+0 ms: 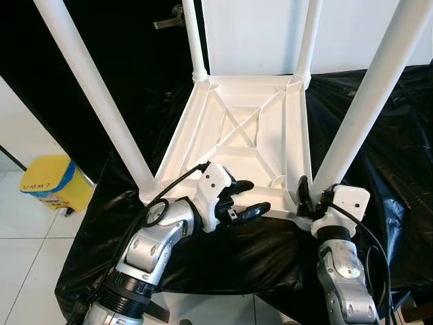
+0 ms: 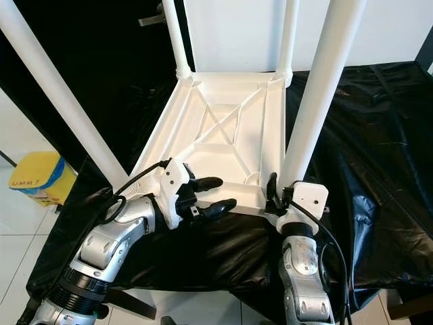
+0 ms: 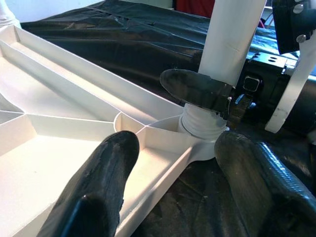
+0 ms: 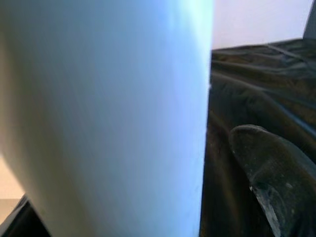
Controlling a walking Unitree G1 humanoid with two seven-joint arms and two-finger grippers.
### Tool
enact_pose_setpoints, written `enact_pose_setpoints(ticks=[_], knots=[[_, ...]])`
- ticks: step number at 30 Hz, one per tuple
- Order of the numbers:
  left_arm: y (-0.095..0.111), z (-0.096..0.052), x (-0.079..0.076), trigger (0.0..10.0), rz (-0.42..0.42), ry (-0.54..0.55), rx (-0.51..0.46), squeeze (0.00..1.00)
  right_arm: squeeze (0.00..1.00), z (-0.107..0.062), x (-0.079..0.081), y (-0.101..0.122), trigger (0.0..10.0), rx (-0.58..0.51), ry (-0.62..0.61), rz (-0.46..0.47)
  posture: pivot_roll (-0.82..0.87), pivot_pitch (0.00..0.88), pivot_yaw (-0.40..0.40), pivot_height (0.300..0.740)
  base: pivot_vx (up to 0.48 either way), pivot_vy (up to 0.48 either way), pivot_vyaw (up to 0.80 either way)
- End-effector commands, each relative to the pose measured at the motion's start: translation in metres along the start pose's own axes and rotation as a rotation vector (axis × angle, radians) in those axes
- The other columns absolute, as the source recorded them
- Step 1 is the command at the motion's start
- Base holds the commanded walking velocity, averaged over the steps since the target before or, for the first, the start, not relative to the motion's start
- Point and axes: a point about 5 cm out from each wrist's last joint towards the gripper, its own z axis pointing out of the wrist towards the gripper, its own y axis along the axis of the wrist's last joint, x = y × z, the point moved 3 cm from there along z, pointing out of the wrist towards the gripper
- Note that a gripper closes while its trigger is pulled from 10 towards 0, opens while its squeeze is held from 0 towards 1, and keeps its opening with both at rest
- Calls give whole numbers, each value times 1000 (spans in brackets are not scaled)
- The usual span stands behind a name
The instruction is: Building children table
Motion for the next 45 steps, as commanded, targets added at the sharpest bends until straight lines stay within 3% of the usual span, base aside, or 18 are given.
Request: enact_pose_setpoints(ticks=[1, 4, 5, 6, 7, 12, 20, 21, 22, 23, 24, 25, 33, 34, 35, 37, 38, 45], knots=[[1, -2, 2, 10000, 18, 35, -5, 0, 1000, -1, -1, 0, 10000, -7, 24, 8, -182, 45, 91, 740, 0, 0, 0], [3, -2, -1, 10000, 49, 18, -21, 0, 1000, 0, -5, 4, 10000, -20, 174, 1, -184, 44, 89, 740, 0, 0, 0], [3, -2, -1, 10000, 53, 16, -22, 0, 129, 1, -6, 5, 10000, -21, 225, -13, -185, 41, 88, 740, 0, 0, 0], [3, -2, -1, 10000, 53, 16, -22, 0, 129, 1, -6, 5, 10000, -21, 225, -13, -185, 41, 88, 740, 0, 0, 0], [3, -3, 1, 10000, 63, 24, -23, 0, 0, 5, -5, 7, 10000, -14, 347, -34, -188, 39, 85, 740, 0, 0, 0], [3, -4, 6, 10000, 87, 52, -23, 0, 0, 11, -4, 10, 10000, 21, 542, -61, -186, 35, 81, 740, 0, 0, 0], [3, -3, 4, 10000, 77, 38, -26, 0, 0, 13, 0, 4, 10000, 77, 699, -119, -185, 26, 83, 740, 0, 0, 0], [4, -1, 2, 10000, 71, 27, -32, 0, 0, 13, 2, 2, 5725, 93, 745, -132, -185, 23, 82, 740, 0, 0, 0], [4, -1, 1, 10000, 61, 19, -33, 0, 0, 14, 4, 1, 2863, 100, 773, -138, -183, 20, 81, 740, 0, 0, 0], [3, 0, 0, 10000, 52, 13, -33, 0, 0, 15, 4, 1, 1490, 100, 782, -138, -182, 19, 80, 740, 0, 0, 0], [3, 0, 0, 10000, 52, 13, -33, 0, 0, 15, 4, 1, 1490, 100, 782, -138, -182, 19, 80, 740, 0, 0, 0], [3, 0, 0, 10000, 55, 13, -34, 0, 0, 16, 4, 0, 0, 105, 794, -133, -181, 17, 75, 740, 0, 0, 0], [-2, -4, 4, 10000, 59, 24, -16, 0, 0, 17, -2, -5, 0, 149, 815, -125, -179, 9, 70, 740, 0, 0, 0], [-1, -4, 5, 10000, 49, 30, -21, 0, 0, 17, -4, -6, 1333, 153, 803, -119, -179, 8, 70, 740, 0, 0, 0], [0, -4, 5, 10000, 45, 33, -25, 0, 0, 17, -5, -7, 8706, 164, 791, -109, -177, 7, 67, 740, 0, 0, 0], [0, -4, 5, 10000, 45, 33, -25, 0, 0, 17, -5, -7, 8706, 164, 791, -109, -177, 7, 67, 740, 0, 0, 0], [0, -4, 5, 10000, 44, 36, -26, 0, 0, 17, -6, -8, 10000, 170, 772, -104, -176, 5, 63, 740, 0, 0, 0], [-5, -3, 5, 10000, 12, 66, -14, 0, 0, 18, -5, -14, 10000, 167, 605, -92, -169, 1, 48, 740, 0, 0, 0]])
